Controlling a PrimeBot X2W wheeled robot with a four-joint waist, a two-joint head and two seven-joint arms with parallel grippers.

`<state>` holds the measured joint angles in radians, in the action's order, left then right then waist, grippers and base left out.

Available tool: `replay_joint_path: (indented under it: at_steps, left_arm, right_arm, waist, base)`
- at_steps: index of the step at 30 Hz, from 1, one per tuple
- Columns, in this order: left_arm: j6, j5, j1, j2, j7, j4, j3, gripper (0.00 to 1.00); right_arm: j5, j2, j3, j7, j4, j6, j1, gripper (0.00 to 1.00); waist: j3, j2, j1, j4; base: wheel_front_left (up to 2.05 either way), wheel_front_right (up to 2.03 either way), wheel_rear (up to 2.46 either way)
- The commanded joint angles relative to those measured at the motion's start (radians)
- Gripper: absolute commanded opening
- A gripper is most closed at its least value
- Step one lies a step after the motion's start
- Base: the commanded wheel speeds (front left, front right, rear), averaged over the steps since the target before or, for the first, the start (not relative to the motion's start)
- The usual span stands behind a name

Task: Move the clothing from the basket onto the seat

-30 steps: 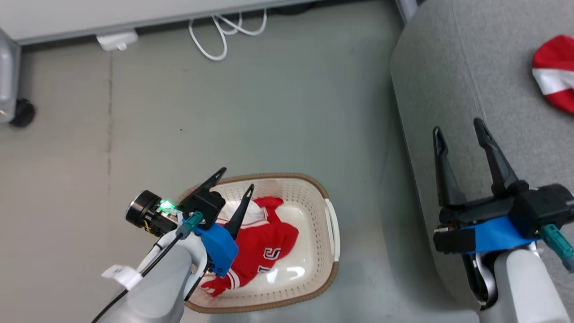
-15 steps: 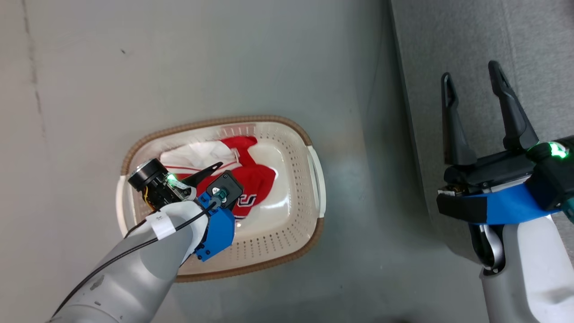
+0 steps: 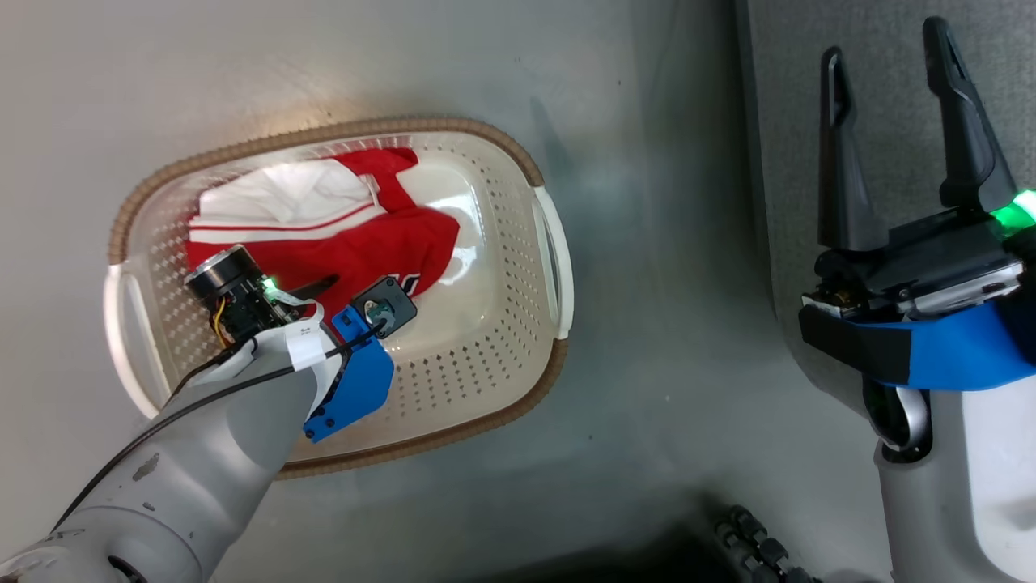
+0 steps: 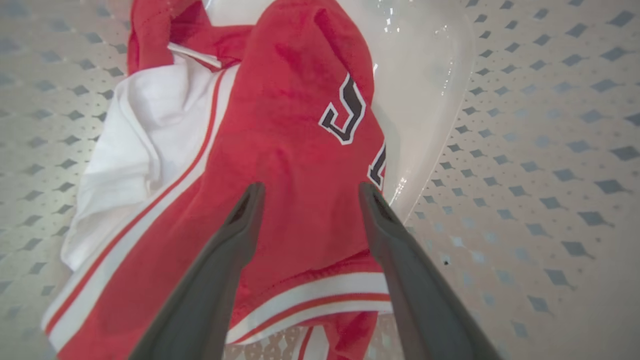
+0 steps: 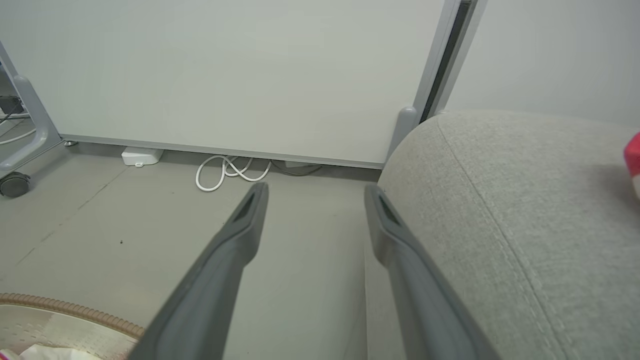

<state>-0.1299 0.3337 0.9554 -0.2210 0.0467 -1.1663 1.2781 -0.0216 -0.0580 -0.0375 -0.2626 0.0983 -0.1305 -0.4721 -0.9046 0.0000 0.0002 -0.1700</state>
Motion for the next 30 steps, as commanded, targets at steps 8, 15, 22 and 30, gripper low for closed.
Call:
replay_joint_path:
  at_steps: [8,15,22,30]
  left_arm:
    - [0.0,-0.072,0.031,-0.029,0.086,0.006,0.005,1.0]
    - [0.0,-0.094,0.071,-0.038,0.123,-0.027,0.005,1.0]
    - [0.002,-0.119,0.072,-0.031,0.172,-0.061,0.005,1.0]
    - [0.0,-0.126,0.078,0.01,0.152,-0.048,0.005,0.0]
  right_arm:
    - [0.001,0.005,0.003,-0.003,0.061,-0.001,-0.033,1.0]
    - [0.008,0.007,0.022,-0.003,0.107,-0.001,-0.024,1.0]
    - [0.013,0.008,0.021,-0.003,0.128,-0.001,-0.016,1.0]
    - [0.01,0.009,0.021,-0.003,0.123,-0.001,-0.03,1.0]
  waist:
    - [-0.118,0.0,-0.0002,-0.038]
    - [-0.166,0.0,-0.0002,-0.047]
    - [-0.179,0.0,-0.0002,-0.053]
    - [-0.164,0.0,-0.0002,-0.04]
  base:
    - [0.0,0.0,0.0]
    - [0.0,0.0,0.0]
    - [0.0,0.0,0.0]
    - [0.0,0.0,0.0]
